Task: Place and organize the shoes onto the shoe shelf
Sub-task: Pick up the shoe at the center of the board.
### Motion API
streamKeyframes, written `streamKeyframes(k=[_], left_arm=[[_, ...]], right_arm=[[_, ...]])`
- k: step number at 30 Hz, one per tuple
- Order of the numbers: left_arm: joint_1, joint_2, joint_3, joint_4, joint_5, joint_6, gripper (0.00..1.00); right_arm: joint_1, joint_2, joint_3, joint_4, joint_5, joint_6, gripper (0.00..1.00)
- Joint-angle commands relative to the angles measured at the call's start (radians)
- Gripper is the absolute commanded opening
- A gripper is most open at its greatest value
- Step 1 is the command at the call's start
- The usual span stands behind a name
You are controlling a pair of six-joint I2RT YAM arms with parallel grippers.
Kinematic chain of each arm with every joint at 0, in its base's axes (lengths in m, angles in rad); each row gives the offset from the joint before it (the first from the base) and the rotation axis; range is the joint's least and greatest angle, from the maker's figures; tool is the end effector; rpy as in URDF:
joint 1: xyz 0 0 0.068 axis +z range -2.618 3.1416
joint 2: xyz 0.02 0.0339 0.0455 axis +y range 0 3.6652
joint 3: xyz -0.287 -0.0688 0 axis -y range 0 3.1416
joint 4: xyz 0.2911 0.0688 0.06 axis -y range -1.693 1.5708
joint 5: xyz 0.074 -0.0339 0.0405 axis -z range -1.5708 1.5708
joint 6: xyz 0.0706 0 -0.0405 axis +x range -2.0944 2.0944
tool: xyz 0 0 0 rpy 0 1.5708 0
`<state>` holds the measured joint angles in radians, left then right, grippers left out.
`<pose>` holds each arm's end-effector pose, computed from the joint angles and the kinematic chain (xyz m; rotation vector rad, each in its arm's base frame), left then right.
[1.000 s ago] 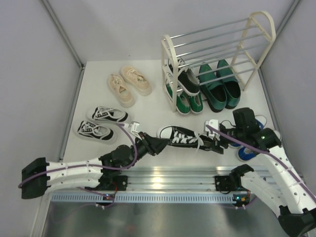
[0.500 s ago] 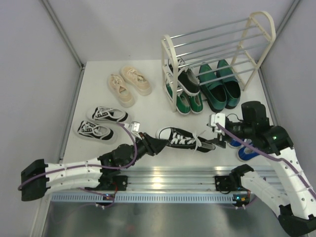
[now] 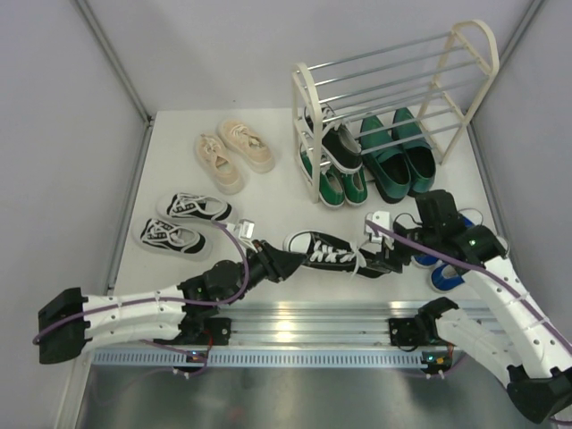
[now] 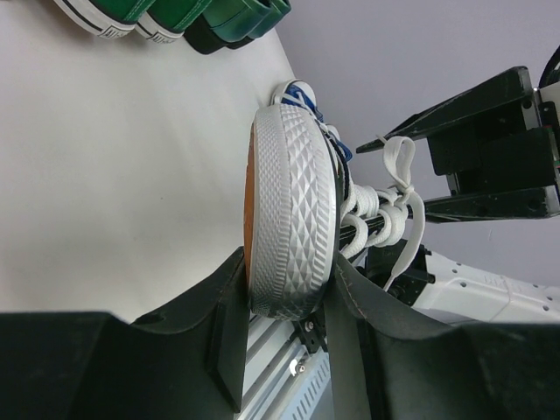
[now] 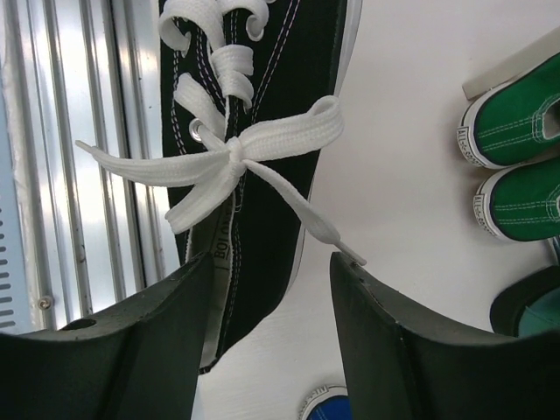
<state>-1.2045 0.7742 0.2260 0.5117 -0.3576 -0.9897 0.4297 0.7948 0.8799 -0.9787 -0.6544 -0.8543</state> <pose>0.1071 -0.2101 0.2085 -0.1170 1.7940 -1.3736 0.1506 0.1163 0.3015 -1.5905 1.6703 0.5899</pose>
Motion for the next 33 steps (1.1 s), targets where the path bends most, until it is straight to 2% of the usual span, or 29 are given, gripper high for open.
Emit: streamKeyframes(k=[1,5,11,13,14,17,21,22,24,27,31,33], left_arm=[[0.005,-0.001,0.068,0.189,0.014,-0.043,0.0],[0.005,0.022,0.082,0.211,0.025,-0.05,0.0],[0.013,0.048,0.064,0.292,0.026,-0.087,0.0],[0.019,0.054,0.059,0.313,0.028,-0.101,0.0],[0.02,0.057,0.059,0.315,0.028,-0.101,0.0],[0.029,0.065,0.058,0.315,0.035,-0.107,0.0],[0.04,0.066,0.059,0.26,0.025,-0.121,0.0],[0.043,0.062,0.064,0.237,0.011,-0.128,0.05],[0.051,0.053,0.07,0.165,0.006,-0.129,0.32],[0.06,0.02,0.09,0.067,0.002,-0.096,0.58],[0.066,-0.058,0.16,-0.122,-0.003,-0.003,0.68],[0.068,-0.091,0.203,-0.211,-0.02,0.054,0.72]], right_arm=[[0.029,0.001,-0.018,0.077,0.033,0.017,0.55],[0.058,0.009,-0.044,0.129,0.091,0.027,0.52],[0.086,0.004,-0.088,0.17,0.084,0.012,0.45],[0.093,-0.003,-0.101,0.178,0.09,0.012,0.37],[0.093,-0.008,-0.101,0.182,0.091,0.012,0.24],[0.093,-0.014,-0.091,0.187,0.087,0.05,0.0],[0.078,-0.006,-0.027,0.169,0.098,0.126,0.0],[0.054,-0.003,-0.013,0.164,0.114,0.158,0.0],[0.025,-0.005,0.019,0.149,0.113,0.179,0.0],[-0.04,-0.02,0.054,0.12,0.095,0.219,0.0],[-0.176,-0.039,0.106,0.057,0.018,0.209,0.0],[-0.29,-0.043,0.134,0.006,-0.011,0.187,0.0]])
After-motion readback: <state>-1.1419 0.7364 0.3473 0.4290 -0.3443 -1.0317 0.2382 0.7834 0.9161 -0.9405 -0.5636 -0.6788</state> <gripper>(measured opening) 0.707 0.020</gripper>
